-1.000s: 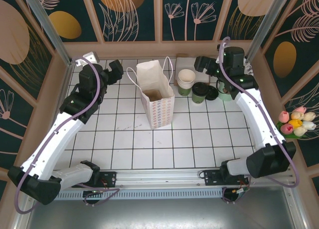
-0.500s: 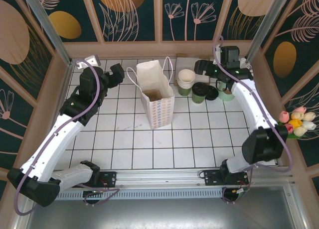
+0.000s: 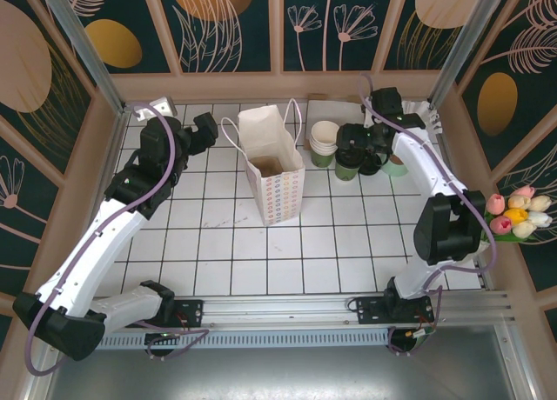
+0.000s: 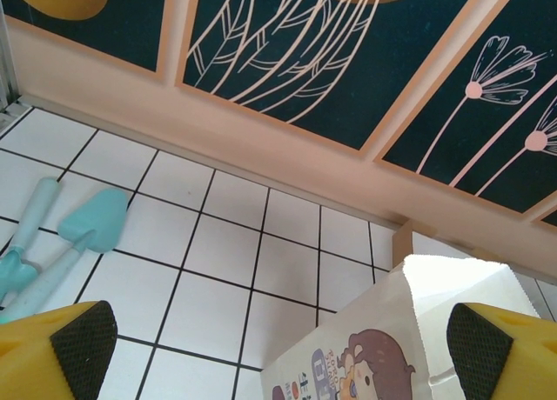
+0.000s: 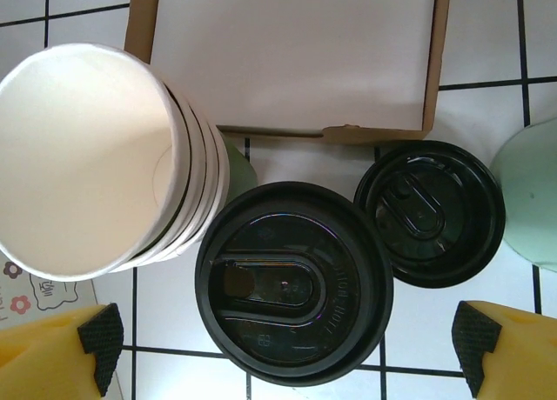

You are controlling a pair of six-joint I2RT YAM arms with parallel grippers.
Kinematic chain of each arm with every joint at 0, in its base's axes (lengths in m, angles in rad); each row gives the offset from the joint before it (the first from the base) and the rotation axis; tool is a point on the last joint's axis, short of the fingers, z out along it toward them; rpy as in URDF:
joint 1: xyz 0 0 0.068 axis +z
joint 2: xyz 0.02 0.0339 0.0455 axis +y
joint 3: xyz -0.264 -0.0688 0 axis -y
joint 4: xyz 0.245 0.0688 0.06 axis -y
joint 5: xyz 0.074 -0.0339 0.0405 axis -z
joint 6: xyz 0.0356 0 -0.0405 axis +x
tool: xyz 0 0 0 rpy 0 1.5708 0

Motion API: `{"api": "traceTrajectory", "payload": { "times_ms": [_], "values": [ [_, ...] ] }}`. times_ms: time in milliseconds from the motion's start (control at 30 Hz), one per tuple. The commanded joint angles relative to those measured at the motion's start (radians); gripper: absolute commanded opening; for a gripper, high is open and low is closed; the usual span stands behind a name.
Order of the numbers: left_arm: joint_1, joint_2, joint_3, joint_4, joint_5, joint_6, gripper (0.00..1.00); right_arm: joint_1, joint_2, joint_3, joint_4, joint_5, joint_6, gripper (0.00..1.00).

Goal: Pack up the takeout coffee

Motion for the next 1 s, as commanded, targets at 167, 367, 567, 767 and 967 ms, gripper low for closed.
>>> {"api": "traceTrajectory", "payload": {
  "times_ms": [167, 367, 567, 767, 967],
  "values": [
    [0.004, 0.003, -0.016, -0.019, -0.001, 0.004, 0.99, -0.010, 0.049, -0.006, -0.047, -0.015, -0.042, 0.99],
    [0.004, 0.003, -0.020, -0.023, -0.004, 0.006, 0.99, -0.018, 0.071, -0.018, -0.041, -0.039, -0.063, 0.99],
    [0.004, -0.002, -0.026, -0.026, -0.011, 0.006, 0.99, -0.025, 0.094, -0.017, -0.032, -0.088, -0.068, 0.99],
    [0.005, 0.002, -0.028, -0.025, -0.003, 0.009, 0.99, -0.025, 0.117, -0.018, -0.026, -0.103, -0.069, 0.99],
    [0.004, 0.010, -0.026, -0.025, -0.003, 0.010, 0.99, -0.024, 0.135, -0.021, -0.015, -0.090, -0.057, 0.99]
  ]
}}
